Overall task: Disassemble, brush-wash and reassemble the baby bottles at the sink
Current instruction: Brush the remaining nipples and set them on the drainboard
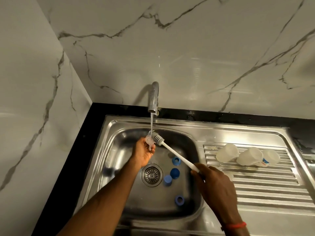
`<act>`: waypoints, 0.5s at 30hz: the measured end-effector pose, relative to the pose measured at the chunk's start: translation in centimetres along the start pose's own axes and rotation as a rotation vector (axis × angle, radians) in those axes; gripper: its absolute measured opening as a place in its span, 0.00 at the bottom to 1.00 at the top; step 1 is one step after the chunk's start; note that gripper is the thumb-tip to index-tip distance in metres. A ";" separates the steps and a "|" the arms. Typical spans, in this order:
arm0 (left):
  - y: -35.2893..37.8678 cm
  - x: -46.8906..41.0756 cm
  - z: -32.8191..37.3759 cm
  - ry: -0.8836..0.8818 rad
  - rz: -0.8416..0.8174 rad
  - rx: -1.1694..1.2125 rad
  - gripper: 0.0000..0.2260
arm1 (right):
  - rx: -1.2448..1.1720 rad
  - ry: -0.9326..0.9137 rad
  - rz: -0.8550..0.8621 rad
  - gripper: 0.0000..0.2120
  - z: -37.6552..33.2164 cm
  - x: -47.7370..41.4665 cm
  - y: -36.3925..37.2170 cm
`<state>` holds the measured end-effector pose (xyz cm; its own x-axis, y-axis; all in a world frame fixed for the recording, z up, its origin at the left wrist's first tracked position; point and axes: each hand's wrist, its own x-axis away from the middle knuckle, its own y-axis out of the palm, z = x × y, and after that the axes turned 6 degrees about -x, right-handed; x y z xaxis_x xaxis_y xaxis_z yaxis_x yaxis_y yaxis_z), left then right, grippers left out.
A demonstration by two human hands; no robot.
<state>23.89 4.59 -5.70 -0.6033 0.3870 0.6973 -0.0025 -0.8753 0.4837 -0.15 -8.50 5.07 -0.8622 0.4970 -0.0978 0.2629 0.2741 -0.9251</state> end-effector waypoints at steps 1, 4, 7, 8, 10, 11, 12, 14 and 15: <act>-0.5 0.2 -0.1 0.003 -0.003 -0.017 0.12 | 0.059 -0.032 -0.012 0.14 -0.3 0.1 0.0; -1.6 1.4 -0.1 0.023 0.003 -0.065 0.10 | 0.171 -0.098 -0.005 0.14 -1.2 0.3 -0.3; -2.5 2.6 0.1 0.075 0.007 -0.066 0.08 | 0.192 -0.160 0.038 0.15 -1.9 0.9 -0.4; -2.8 3.0 0.2 0.097 0.003 -0.061 0.08 | 0.201 -0.180 0.043 0.16 -2.1 1.1 -0.6; -3.3 3.7 0.1 0.139 -0.010 -0.047 0.07 | 0.235 -0.217 0.048 0.18 -2.6 1.4 -0.8; -3.4 4.1 0.0 0.161 -0.016 -0.046 0.07 | 0.249 -0.226 0.045 0.19 -2.9 1.6 -0.8; -3.4 4.4 -0.1 0.182 -0.018 -0.048 0.07 | 0.260 -0.223 0.040 0.19 -3.2 1.8 -0.7; -3.1 5.0 -0.3 0.220 -0.003 -0.043 0.07 | 0.270 -0.213 0.050 0.20 -3.6 2.3 -0.6; -2.9 5.3 -0.4 0.235 0.011 -0.025 0.08 | 0.277 -0.211 0.047 0.21 -3.8 2.6 -0.4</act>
<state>20.35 9.11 -3.62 -0.7723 0.3023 0.5588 -0.0133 -0.8871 0.4615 -0.88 -4.17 6.58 -0.9299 0.3150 -0.1900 0.2024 0.0069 -0.9793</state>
